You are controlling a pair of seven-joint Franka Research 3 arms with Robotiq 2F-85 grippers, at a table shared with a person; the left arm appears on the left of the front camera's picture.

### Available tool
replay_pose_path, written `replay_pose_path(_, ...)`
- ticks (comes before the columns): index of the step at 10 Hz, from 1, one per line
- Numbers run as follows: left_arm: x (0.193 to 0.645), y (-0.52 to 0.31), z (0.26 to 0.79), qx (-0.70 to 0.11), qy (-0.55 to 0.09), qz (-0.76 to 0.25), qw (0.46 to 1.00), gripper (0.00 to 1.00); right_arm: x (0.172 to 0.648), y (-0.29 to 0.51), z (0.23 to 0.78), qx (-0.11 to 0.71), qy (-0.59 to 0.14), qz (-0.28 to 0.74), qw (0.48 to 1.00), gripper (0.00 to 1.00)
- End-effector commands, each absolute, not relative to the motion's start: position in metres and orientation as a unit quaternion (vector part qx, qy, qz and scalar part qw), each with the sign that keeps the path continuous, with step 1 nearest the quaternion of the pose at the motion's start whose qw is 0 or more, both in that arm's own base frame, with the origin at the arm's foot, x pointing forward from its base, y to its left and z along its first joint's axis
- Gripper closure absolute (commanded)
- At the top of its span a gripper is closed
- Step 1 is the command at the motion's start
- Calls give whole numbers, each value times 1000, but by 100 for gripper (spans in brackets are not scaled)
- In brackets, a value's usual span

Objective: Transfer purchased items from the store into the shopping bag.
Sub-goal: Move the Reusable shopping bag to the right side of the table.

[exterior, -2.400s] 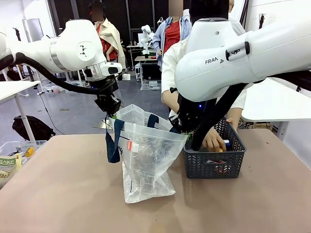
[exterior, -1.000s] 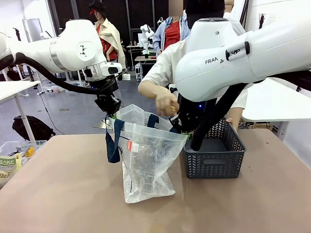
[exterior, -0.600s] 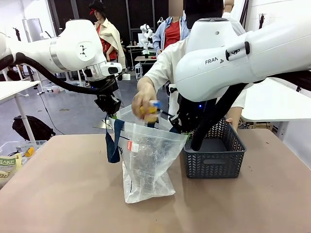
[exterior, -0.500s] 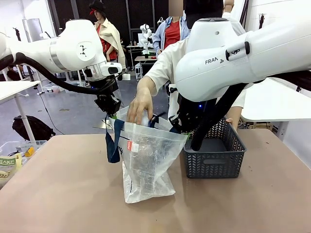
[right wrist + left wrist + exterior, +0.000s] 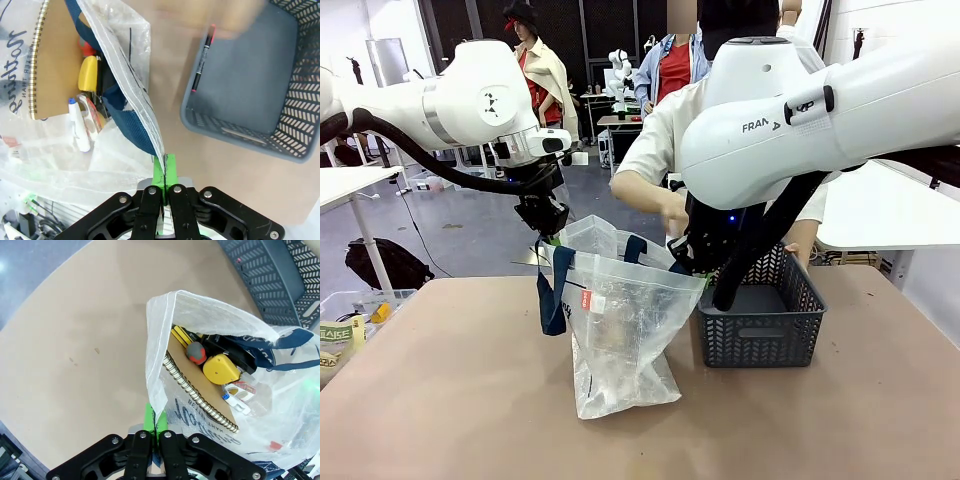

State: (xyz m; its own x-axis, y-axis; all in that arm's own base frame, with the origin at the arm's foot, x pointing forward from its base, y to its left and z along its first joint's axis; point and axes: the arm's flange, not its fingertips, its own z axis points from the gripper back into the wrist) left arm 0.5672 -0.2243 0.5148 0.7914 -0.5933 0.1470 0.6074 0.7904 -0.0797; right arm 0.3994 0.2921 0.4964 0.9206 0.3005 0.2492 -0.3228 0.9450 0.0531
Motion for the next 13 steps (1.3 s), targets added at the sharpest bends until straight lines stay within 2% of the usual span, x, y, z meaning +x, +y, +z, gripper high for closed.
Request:
replay_pose_path(1,564,-222,515,-60,-60,-312,946,100,399,291,496,48,-121,157,979,100)
replay_pose_path(13,564,-222,515,-60,-60,-312,946,100,399,291,496,48,-121,157,979,100)
